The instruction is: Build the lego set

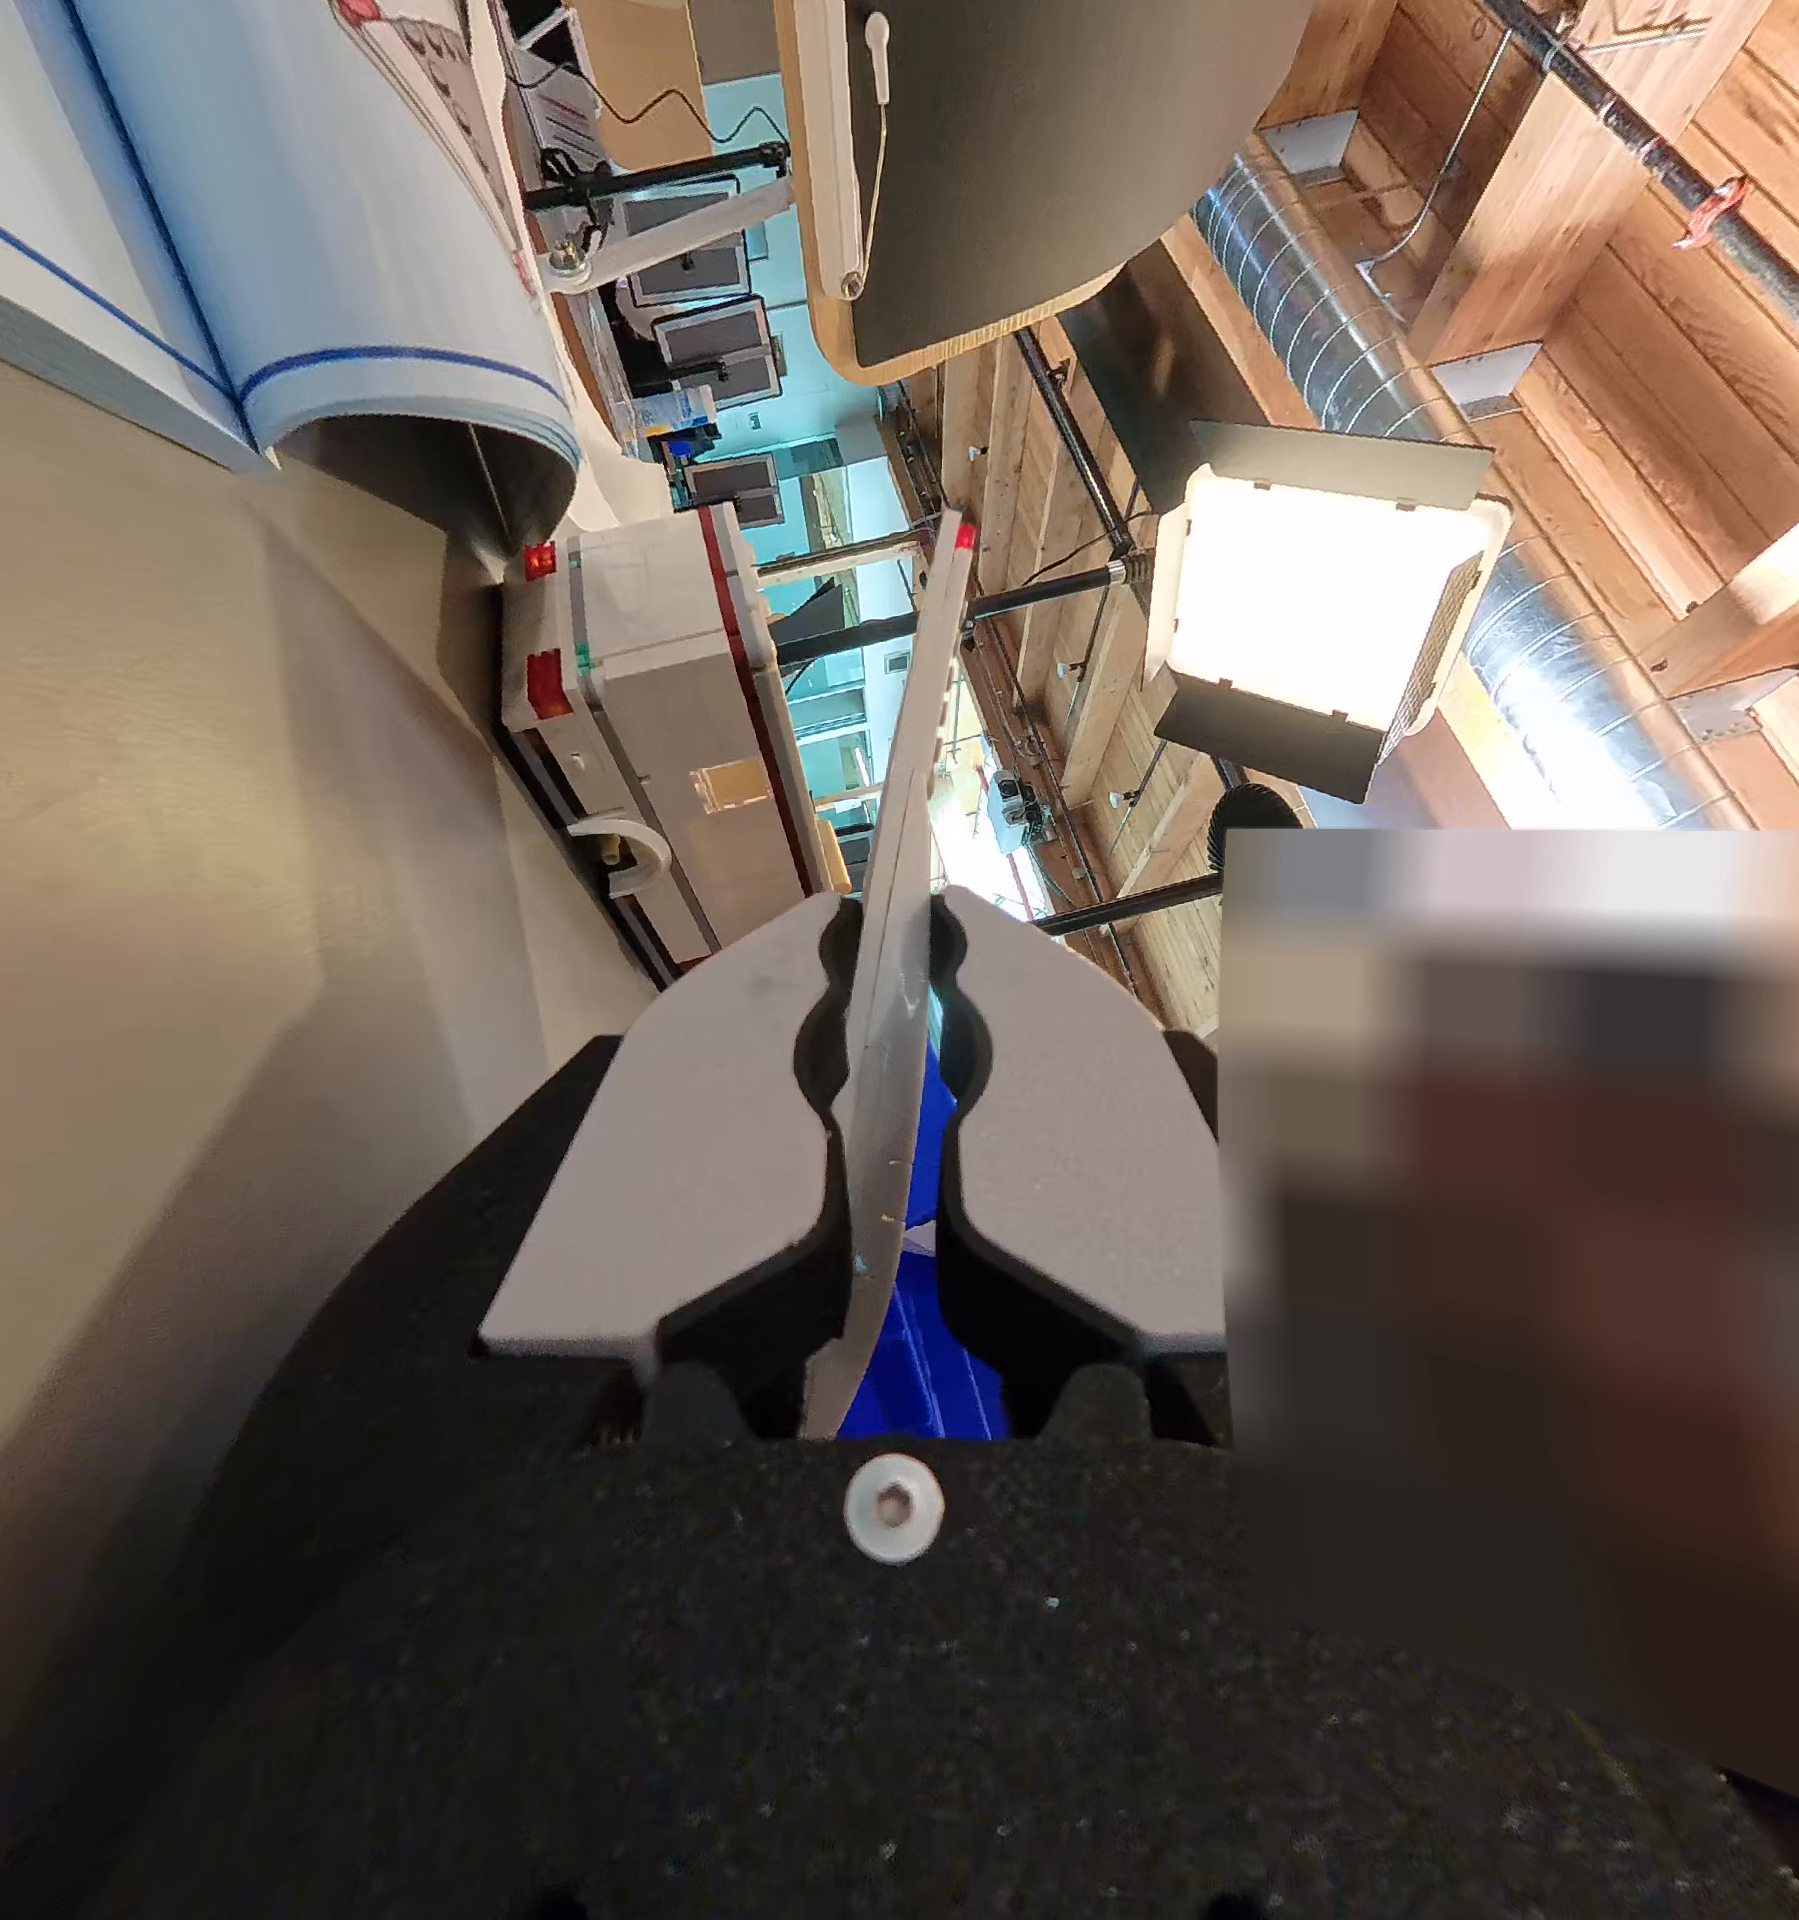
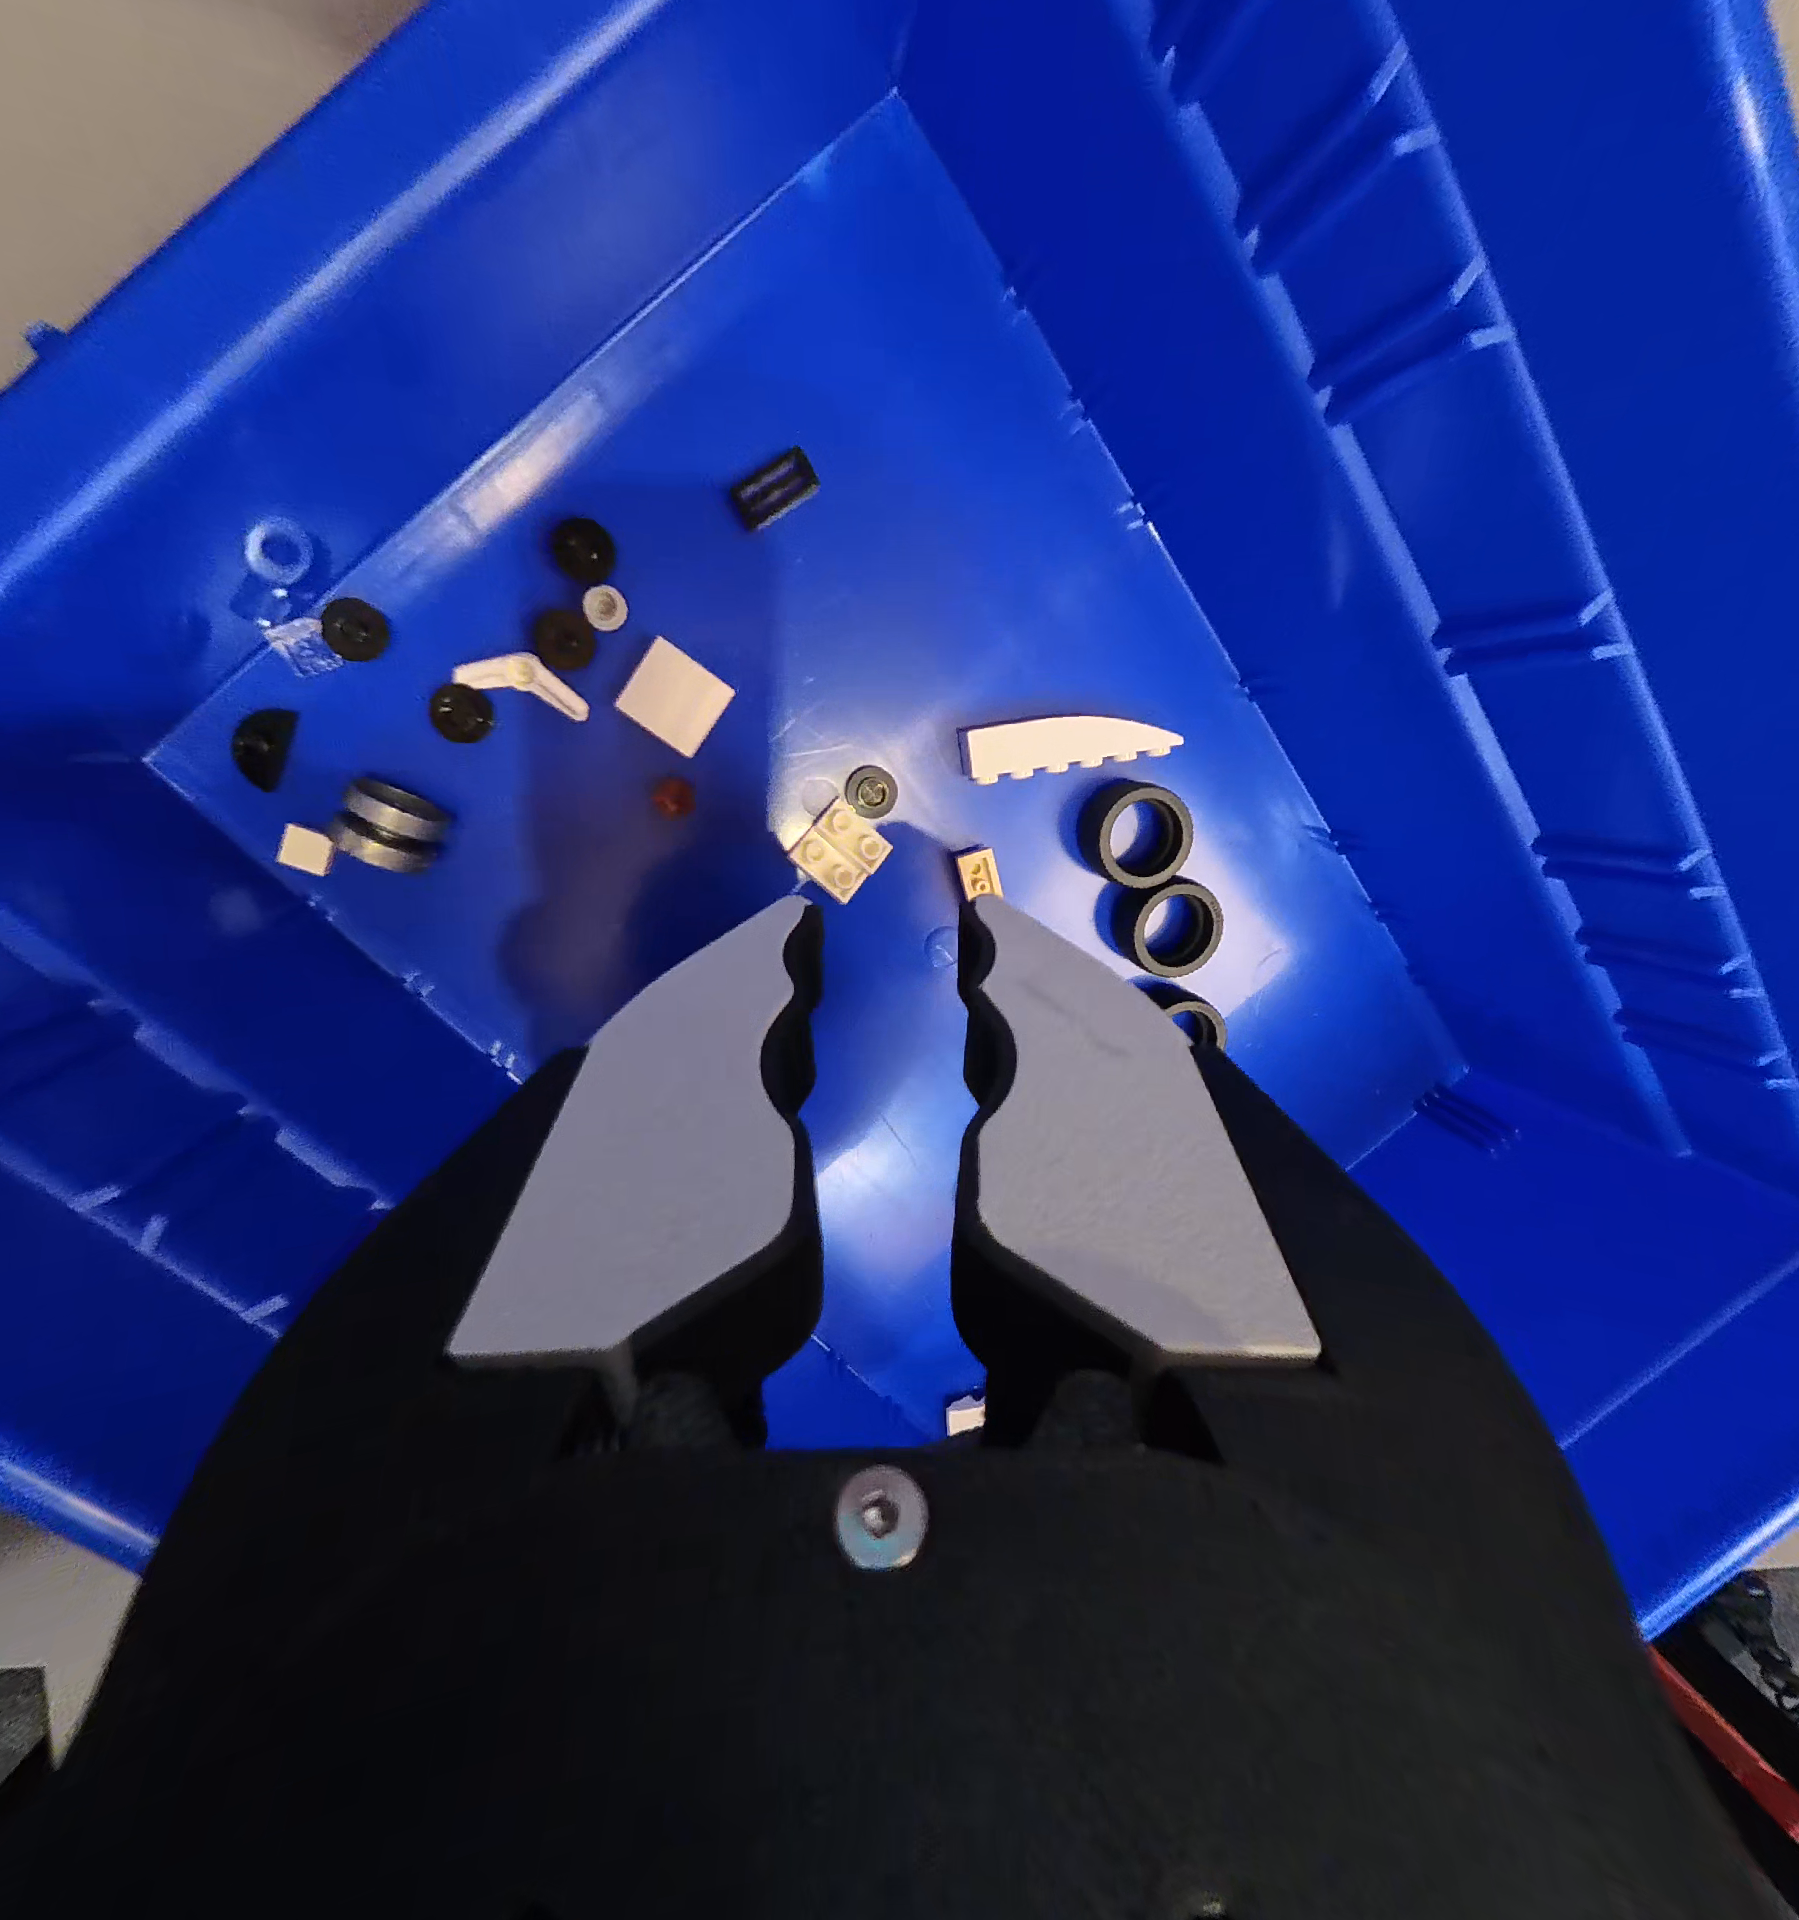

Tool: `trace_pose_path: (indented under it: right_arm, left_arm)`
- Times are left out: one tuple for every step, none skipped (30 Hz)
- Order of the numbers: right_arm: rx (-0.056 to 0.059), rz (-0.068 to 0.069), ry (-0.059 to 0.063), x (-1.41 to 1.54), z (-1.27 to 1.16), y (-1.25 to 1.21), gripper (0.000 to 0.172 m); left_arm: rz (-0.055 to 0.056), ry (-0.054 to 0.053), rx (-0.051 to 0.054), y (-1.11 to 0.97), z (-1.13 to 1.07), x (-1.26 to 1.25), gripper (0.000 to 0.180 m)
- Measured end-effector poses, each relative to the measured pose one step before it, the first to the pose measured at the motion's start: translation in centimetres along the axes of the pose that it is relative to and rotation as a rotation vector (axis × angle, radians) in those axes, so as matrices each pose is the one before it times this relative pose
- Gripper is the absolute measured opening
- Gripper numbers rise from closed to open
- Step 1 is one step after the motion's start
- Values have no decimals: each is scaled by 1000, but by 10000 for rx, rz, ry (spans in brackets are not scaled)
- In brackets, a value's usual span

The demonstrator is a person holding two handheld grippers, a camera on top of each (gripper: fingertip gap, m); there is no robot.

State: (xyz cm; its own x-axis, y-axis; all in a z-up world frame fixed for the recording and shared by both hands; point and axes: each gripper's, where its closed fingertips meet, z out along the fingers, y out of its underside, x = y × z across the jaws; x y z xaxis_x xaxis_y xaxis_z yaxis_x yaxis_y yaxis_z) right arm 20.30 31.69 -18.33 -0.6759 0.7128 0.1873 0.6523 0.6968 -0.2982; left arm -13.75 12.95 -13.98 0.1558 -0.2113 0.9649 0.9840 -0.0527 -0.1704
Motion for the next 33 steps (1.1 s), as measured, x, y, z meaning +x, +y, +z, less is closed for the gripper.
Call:
trace_pose_path:
  right_arm:
    - [4, -28, 21, 11, 3, 4, 25]
    - [-14, -25, 30, 35, 25, 29, 25]
    - [-22, -23, 35, 64, 43, 47, 25]
    - [-21, -24, 49, 74, 54, 41, 25]
    - [-21, -25, 55, 105, 51, 32, 25]
    - [-27, -19, 46, 86, 52, 56, 25]
    - [-21, -12, 31, 77, 50, 46, 25]
    - [-5, -6, 30, 81, 20, 28, 25]
    - [16, 6, 34, 104, 6, 13, 25]
    - [28, 21, 23, 96, -28, 7, 24]
    - [30, 29, 18, 91, -26, 10, 24]
    - [30, 30, 11, 78, -40, 15, 24]
    - [23, 25, 14, 68, -34, 12, 24]
    - [19, 11, 26, 80, -36, 2, 24]
    - [11, 3, 27, 53, -20, 21, 24]
    - [-3, 2, 41, 82, -13, 29, 24]
    - [-13, -6, 84, 138, -29, 62, 24]
    - [-23, -10, 109, 173, -67, 102, 24]
    - [-38, 14, 73, 141, -87, 147, 24]
    - [-50, 42, 73, 169, -88, 185, 24]
    - [-44, 41, 88, 203, -105, 191, 24]
    - [-26, 35, 73, 180, -107, 178, 24]
    - [-21, 36, 58, 157, -89, 161, 24]
    - [-23, 33, 53, 132, -90, 142, 24]
    - [-19, 23, 52, 128, -74, 120, 24]
    - [-23, 13, 59, 118, -63, 93, 24]
    - [-44, 1, 63, 116, -70, 110, 24]
    - [-84, -19, 74, 140, -67, 164, 24]
    - [-118, -36, 92, 180, -101, 205, 24]
    - [-108, -27, 110, 259, -144, 217, 24]
    - [-63, 14, 108, 307, -186, 187, 24]
    - [-16, 57, 100, 341, -204, 144, 24]
    - [-7, 74, 90, 346, -166, 143, 24]
  left_arm:
    - [14, -14, -22, 41, 31, -5, 13]
    - [8, -3, -9, 19, 16, -3, 13]
    - [3, -3, 10, -12, -3, -4, 13]
    - [-5, 2, 19, -31, -18, 1, 13]
    - [-16, 15, 14, -22, -16, 5, 13]
    - [-13, 19, 11, -18, -19, 8, 13]
    - [-9, 15, 7, -16, -8, 16, 13]
    - [-10, 20, 2, -9, -13, 15, 13]
    - [-9, 22, 3, -10, -13, 17, 13]
    - [-10, 17, 1, -7, -14, 10, 13]
    - [-12, 16, -3, -4, 4, 16, 13]
    - [-16, 16, -6, 3, -12, 2, 13]
    - [-15, 15, -6, 1, 0, 7, 13]
    - [-9, 9, -2, -5, -5, 8, 13]
    - [-7, 2, -1, 2, 7, -5, 13]
    - [-9, 1, -5, -2, 3, -6, 13]
    - [-9, -5, -7, -1, 12, -16, 13]
    - [2, -7, 4, -15, 2, -12, 13]
    - [5, -10, 12, -36, 7, -19, 13]
    - [1, -10, 11, -24, 16, -17, 13]
    - [2, -2, -4, -7, 26, -13, 13]
    - [5, -6, -14, 5, 21, -9, 13]
    - [6, -16, -14, 13, 14, -11, 13]
    - [7, -3, -8, 18, 7, 0, 13]
    - [3, 9, -2, 3, -11, 12, 13]
    - [-2, 4, 3, -3, -8, 9, 13]
    - [-5, 1, 6, -16, 1, -6, 13]
    - [-4, 3, 7, -17, -8, -3, 13]
    - [-1, 4, 3, -4, -7, 7, 13]
    - [4, 5, 0, 1, -10, 6, 13]
    - [1, 5, -2, 3, -2, 5, 13]
    - [-6, 7, 1, -10, -10, 14, 13]
    - [-8, 13, 3, -1, -12, 5, 13]
